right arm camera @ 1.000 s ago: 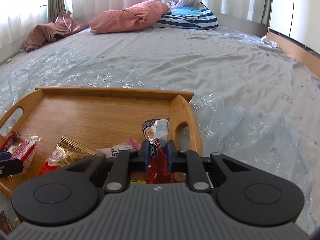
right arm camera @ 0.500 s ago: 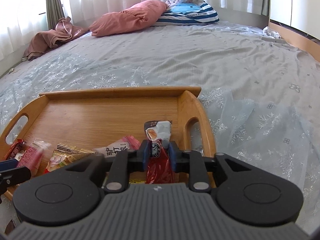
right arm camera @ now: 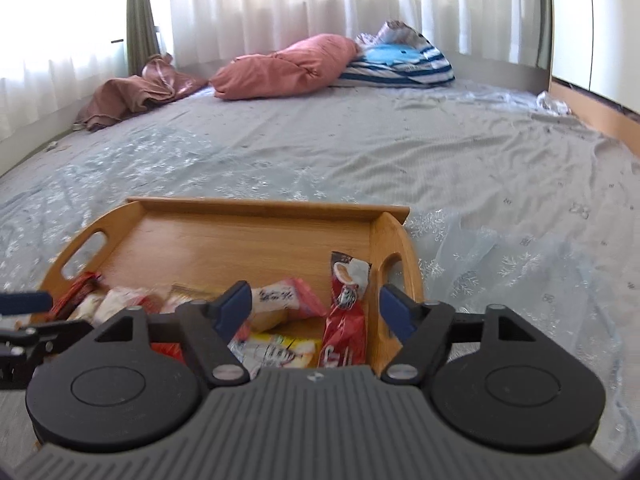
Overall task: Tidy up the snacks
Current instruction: 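Place the cracker pack on the tray with the left tool while the right tool places the MXT bar, then grasp the brown almond pack with the left tool while the right tool reaches for the green pea pack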
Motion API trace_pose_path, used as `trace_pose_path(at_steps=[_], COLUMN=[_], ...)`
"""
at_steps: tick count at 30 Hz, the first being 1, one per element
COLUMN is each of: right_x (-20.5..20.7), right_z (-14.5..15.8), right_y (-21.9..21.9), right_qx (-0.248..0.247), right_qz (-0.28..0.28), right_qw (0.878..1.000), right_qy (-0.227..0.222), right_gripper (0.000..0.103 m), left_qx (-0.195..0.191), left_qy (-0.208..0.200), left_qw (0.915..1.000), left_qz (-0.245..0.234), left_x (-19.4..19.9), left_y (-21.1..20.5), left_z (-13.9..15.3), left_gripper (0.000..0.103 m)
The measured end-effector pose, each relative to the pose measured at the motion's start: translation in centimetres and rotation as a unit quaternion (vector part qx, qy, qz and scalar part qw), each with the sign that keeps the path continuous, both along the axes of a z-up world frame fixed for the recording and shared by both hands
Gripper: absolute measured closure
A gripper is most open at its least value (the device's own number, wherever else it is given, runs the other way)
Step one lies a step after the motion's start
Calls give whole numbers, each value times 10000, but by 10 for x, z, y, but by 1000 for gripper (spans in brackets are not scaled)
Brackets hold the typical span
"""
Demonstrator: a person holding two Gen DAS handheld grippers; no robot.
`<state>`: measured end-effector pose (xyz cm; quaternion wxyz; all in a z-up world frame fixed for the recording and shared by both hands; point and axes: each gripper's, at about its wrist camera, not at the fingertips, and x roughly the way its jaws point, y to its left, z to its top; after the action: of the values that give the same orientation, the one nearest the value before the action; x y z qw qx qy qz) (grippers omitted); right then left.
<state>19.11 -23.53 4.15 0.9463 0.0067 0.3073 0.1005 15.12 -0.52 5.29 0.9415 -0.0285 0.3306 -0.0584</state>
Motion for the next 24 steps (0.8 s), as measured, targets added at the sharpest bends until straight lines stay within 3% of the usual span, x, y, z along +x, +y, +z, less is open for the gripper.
trace_pose_path(at_steps=[13,24], right_x=[-94,-156], right_z=[15,-1], right_y=[21,36], right_qx=[-168,-250], right_qz=[450,904], right_qw=[9978,9946], right_qy=[-454,-442], right_gripper=[1,0], left_qx=[-29,-7], left_qy=[-78,254], left_qw=[9999,9994], left_qz=[-145,-217], left_x=[-72,-103], left_y=[22,28], left_z=[6,-17], left_gripper=[9,8])
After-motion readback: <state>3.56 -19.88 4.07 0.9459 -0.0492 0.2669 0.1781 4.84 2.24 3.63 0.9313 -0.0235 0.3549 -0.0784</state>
